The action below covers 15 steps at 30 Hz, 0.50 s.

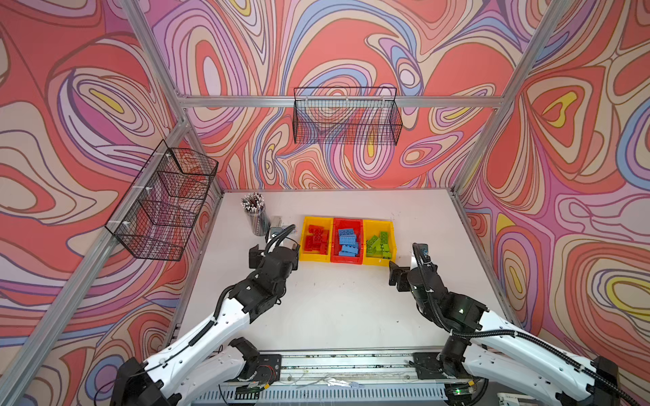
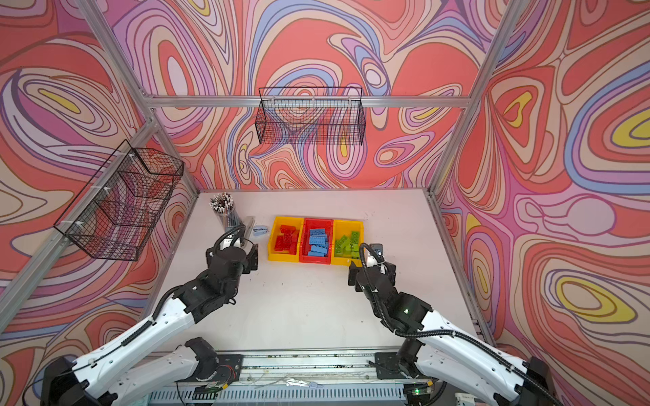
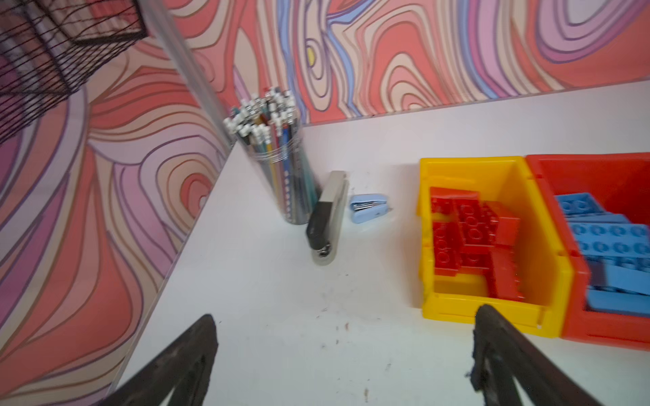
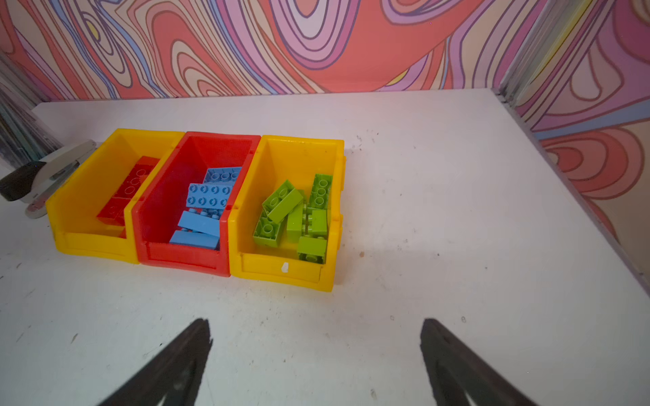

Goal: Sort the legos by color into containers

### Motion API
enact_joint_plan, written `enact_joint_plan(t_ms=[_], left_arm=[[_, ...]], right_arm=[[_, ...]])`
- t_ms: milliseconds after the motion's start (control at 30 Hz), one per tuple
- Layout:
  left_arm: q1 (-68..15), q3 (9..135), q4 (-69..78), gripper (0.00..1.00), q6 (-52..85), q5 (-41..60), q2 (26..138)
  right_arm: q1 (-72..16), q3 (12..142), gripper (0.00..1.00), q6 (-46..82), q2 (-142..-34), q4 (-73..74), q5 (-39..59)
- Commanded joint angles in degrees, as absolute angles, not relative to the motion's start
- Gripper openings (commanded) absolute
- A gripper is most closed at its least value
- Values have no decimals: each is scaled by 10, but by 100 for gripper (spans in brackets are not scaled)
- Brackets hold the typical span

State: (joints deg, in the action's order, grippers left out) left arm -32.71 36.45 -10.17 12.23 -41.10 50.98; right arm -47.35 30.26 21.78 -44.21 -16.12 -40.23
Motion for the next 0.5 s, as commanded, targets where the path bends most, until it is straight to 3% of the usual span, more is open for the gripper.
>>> enact_joint_plan(t_ms=[0, 133, 333, 467], left_arm=[[-247, 320, -23, 100, 121, -383, 484], [-213, 243, 89, 100, 77, -384, 520], [-157, 168, 268, 100, 35, -333, 587], [-95, 137, 344, 100, 71, -247, 608]], right_arm=[[-473, 261, 98, 102, -427, 27, -502], [-422, 204, 98, 23, -454, 188, -536], [-155, 201, 98, 79, -504, 222, -302], [-80, 190, 98, 77, -565, 280, -261]])
